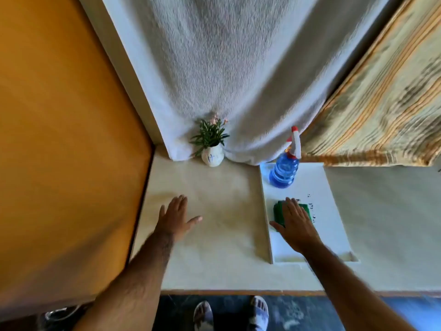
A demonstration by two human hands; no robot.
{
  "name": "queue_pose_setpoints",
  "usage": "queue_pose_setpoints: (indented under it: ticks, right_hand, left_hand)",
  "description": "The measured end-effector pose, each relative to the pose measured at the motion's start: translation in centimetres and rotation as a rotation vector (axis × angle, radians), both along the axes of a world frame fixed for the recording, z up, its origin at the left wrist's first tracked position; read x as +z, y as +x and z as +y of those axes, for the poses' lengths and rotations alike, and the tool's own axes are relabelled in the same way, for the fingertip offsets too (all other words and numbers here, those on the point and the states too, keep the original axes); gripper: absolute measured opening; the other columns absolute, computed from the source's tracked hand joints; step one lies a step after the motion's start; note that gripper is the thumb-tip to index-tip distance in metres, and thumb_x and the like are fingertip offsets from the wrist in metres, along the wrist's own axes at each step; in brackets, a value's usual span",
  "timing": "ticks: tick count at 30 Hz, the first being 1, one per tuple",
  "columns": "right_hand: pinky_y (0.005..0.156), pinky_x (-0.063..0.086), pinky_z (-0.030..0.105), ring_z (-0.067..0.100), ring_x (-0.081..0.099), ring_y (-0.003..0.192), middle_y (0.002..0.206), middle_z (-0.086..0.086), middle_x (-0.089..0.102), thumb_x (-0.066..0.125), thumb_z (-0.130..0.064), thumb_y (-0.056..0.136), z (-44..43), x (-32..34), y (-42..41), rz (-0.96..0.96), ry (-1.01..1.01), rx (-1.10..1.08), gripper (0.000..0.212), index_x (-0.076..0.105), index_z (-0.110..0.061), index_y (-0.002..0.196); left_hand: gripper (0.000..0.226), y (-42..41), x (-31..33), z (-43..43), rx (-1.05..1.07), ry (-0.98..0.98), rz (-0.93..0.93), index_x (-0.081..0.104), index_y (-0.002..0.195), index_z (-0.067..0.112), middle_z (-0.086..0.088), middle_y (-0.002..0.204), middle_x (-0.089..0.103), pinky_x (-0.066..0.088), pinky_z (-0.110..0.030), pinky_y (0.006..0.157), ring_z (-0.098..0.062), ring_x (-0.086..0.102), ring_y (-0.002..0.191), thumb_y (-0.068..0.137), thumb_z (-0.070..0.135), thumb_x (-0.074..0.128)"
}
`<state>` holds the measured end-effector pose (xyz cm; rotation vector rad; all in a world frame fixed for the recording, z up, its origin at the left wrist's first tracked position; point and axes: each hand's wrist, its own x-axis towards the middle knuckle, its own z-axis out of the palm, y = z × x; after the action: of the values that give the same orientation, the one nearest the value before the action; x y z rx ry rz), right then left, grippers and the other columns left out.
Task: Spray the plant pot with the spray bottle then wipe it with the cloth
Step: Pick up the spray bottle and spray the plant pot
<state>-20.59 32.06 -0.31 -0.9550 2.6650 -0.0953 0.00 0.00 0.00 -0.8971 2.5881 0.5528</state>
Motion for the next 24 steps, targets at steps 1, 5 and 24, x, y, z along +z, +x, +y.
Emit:
queue_pose_setpoints:
  ticks: [1,5,24]
  right_hand:
    - [0.126,0.013,0.043,0.028,0.008,0.156,0.168,0.014,0.015,0.044,-0.064,0.096,0.4,-0.7,0.4,0.018,0.005,-0.015,0.090,0.018,-0.004,0.159]
    - [0.126,0.013,0.046,0.028,0.008,0.156,0.168,0.014,0.013,0.022,-0.065,0.096,1.4,-3.4,1.8,0.117,-0.021,-0.032,0.088,0.015,-0.003,0.159]
    - [0.102,0.051,0.042,0.025,0.062,0.114,0.122,0.009,0.065,0.089,-0.051,0.069,-9.1,4.4,-10.7,-0.151,-0.969,-0.522,0.083,0.052,-0.014,0.134]
  left_hand:
    - [0.095,0.5,-0.8,0.4,0.001,-0.010,-0.027,0.009,0.167,0.014,-0.003,0.179,0.003,0.008,-0.052,0.133,-0.019,0.004,0.165,0.099,0.071,0.042]
    - [0.100,2.3,-3.9,1.7,-0.010,-0.133,0.006,0.004,0.167,0.012,-0.005,0.179,-0.002,0.011,-0.056,0.132,-0.024,0.005,0.165,0.097,0.075,0.037]
    - [0.096,3.6,-8.9,2.0,-0.045,-0.283,0.192,0.011,0.166,0.012,-0.011,0.175,0.020,0.017,-0.064,0.129,-0.030,0.023,0.161,0.097,0.079,0.013]
